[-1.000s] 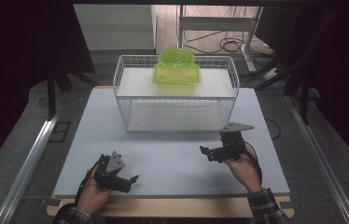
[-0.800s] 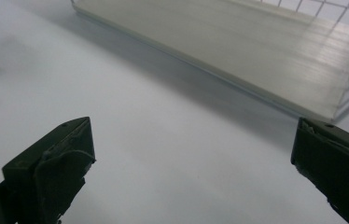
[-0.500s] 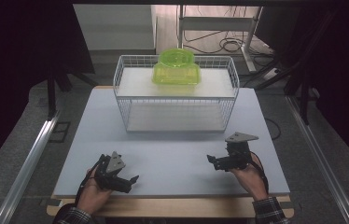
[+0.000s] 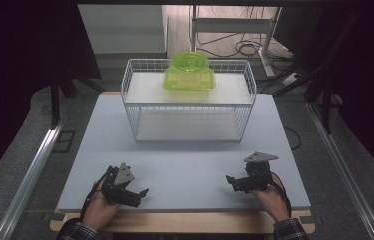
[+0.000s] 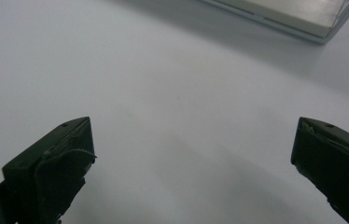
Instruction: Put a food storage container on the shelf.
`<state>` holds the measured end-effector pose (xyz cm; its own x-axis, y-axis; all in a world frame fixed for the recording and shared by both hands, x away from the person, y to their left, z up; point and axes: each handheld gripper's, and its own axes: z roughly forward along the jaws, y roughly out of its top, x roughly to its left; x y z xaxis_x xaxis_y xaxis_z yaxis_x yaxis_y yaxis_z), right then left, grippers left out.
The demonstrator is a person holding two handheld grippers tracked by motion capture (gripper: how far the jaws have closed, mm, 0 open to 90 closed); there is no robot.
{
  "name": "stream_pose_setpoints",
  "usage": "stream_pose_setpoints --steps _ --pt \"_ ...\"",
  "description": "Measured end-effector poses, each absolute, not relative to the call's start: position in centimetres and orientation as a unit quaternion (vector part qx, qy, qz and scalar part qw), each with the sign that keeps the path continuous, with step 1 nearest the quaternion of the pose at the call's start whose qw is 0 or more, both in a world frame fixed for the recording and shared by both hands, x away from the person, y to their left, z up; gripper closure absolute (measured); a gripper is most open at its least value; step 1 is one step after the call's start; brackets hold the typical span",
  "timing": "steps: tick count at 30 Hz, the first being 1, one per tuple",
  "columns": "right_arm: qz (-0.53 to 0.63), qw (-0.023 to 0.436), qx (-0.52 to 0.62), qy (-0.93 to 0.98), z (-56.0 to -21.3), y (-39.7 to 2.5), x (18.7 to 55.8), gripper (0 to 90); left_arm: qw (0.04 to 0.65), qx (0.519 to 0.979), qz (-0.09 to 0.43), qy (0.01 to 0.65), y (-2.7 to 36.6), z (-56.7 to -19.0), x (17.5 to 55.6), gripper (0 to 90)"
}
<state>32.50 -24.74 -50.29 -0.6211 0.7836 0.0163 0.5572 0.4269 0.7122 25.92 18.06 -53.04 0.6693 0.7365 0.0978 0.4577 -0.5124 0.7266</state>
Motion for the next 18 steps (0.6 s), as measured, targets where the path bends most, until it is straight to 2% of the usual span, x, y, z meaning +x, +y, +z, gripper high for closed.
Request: stream_pose_setpoints --steps 18 --pt "0.320 0.149 0.400 0.845 -52.4 -24.4 31.8 0.0 0.331 0.854 0.193 0.352 18.0 -53.5 26.1 0.5"
